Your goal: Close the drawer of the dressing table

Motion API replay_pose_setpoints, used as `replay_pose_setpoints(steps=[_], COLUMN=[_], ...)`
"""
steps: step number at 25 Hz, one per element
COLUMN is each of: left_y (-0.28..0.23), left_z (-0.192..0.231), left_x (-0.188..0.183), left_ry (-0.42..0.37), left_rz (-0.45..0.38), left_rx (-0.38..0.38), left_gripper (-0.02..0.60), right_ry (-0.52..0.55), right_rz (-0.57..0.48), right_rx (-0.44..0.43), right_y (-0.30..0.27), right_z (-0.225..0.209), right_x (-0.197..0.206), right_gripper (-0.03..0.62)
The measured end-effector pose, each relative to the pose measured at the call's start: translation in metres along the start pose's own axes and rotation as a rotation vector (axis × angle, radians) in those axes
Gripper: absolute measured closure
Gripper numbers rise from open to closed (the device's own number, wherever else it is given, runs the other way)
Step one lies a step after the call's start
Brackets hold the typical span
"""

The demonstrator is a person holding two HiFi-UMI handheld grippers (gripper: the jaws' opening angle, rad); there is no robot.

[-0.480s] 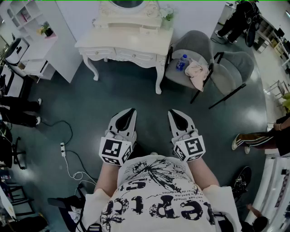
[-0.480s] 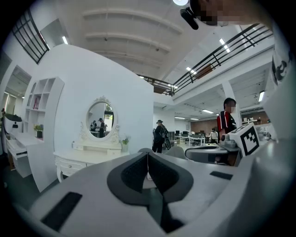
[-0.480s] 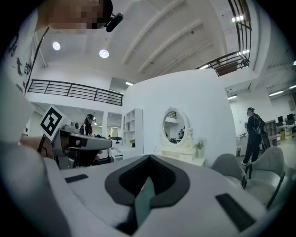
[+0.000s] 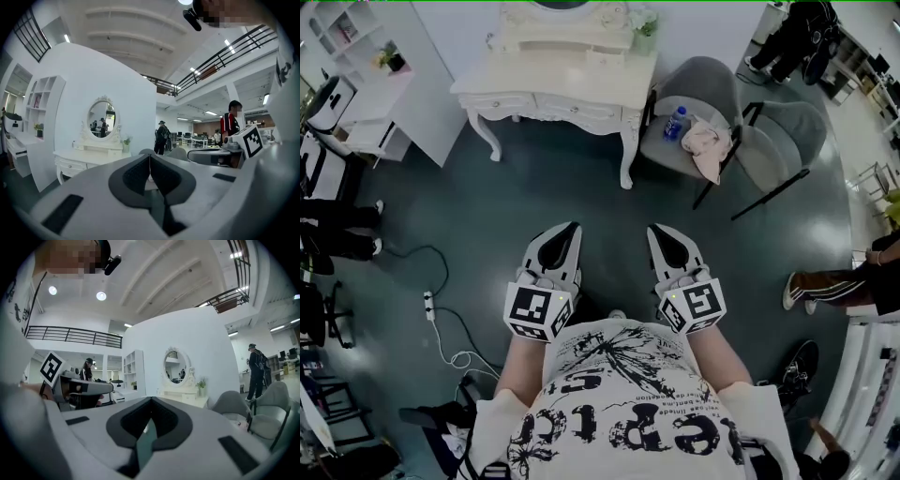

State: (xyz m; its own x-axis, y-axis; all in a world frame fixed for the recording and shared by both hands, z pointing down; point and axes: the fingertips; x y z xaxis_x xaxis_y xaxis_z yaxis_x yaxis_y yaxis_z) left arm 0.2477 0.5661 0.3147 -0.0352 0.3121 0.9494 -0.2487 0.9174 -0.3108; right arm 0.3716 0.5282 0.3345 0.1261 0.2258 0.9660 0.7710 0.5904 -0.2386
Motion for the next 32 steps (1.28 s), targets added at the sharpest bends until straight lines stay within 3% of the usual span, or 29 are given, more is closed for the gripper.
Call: replay_pose_setpoints(steps=[6,12,26,32], left_y=[-0.012,-0.040,-0.115,-0.139], left_z=[0.017,0.060,0.248,0.310], left_x=[0.010,0.010,-0.037,-0.045], left_ry=[0.027,0.064,0.047,0.035], left_rz=[0.035,0.047,0.033,0.055], left_rx=[-0.007,-0.004,0.002,0.029], left_gripper=[0.561,0.561,0.561,0.561], right_ry=[-0.030,-0.035,-0.043,-0.049], right_rz=[0.040,0.088,0.082,0.090], right_rx=[0.009,-0.012,0.015,0.022], right_y=[-0.021,-0.072,-0.266,-0.339], right_z=[-0.009,-0.015,-0.017,-0.012], right_x=[0.010,0.012,-0.045,-0.060], right_gripper=[0.577,0.577,0.577,0.577])
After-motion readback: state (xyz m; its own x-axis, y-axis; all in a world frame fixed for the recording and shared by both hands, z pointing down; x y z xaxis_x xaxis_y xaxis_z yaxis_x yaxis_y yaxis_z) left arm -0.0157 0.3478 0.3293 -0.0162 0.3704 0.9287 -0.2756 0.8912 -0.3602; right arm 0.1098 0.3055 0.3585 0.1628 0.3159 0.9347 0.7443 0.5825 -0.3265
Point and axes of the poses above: the fingertips, and each gripper's own axes: y backward along the fingers, z to its left, x out of its underside, and after that the axes turned 10 degrees about z, right-handed
